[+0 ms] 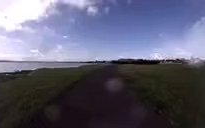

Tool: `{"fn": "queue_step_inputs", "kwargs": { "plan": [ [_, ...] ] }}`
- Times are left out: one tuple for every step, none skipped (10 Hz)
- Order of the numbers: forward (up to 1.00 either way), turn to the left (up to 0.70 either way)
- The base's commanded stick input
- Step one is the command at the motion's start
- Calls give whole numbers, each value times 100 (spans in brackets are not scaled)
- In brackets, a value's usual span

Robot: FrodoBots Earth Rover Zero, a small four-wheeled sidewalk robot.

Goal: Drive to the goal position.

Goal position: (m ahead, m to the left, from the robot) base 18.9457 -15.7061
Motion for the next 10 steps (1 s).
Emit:
{"fn": "queue_step_inputs", "kwargs": {
  "plan": [
    [70, 0],
    [70, 0],
    [70, 0],
    [70, -14],
    [70, -35],
    [70, -35],
    [70, 0],
    [70, 0],
    [70, 0],
    [70, 0]
  ]
}}
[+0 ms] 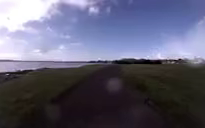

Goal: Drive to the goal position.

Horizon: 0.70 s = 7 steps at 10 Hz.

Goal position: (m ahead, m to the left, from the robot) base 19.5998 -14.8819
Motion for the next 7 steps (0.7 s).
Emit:
{"fn": "queue_step_inputs", "kwargs": {
  "plan": [
    [70, 0],
    [70, 0],
    [70, 0],
    [70, 0],
    [70, 0],
    [70, 0],
    [70, 0]
  ]
}}
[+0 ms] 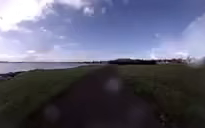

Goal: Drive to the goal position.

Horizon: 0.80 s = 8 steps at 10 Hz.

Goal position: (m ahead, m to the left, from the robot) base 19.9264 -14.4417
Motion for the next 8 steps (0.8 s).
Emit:
{"fn": "queue_step_inputs", "kwargs": {
  "plan": [
    [70, 0],
    [70, 0],
    [70, 0],
    [70, 0],
    [70, 0],
    [70, 0],
    [70, 0],
    [70, 0]
  ]
}}
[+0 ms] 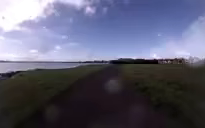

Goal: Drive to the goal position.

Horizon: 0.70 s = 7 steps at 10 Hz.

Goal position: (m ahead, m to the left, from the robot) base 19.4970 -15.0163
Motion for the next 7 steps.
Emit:
{"fn": "queue_step_inputs", "kwargs": {
  "plan": [
    [70, 0],
    [70, -35],
    [70, -35],
    [70, -35],
    [70, -35],
    [70, 0],
    [70, 0]
  ]
}}
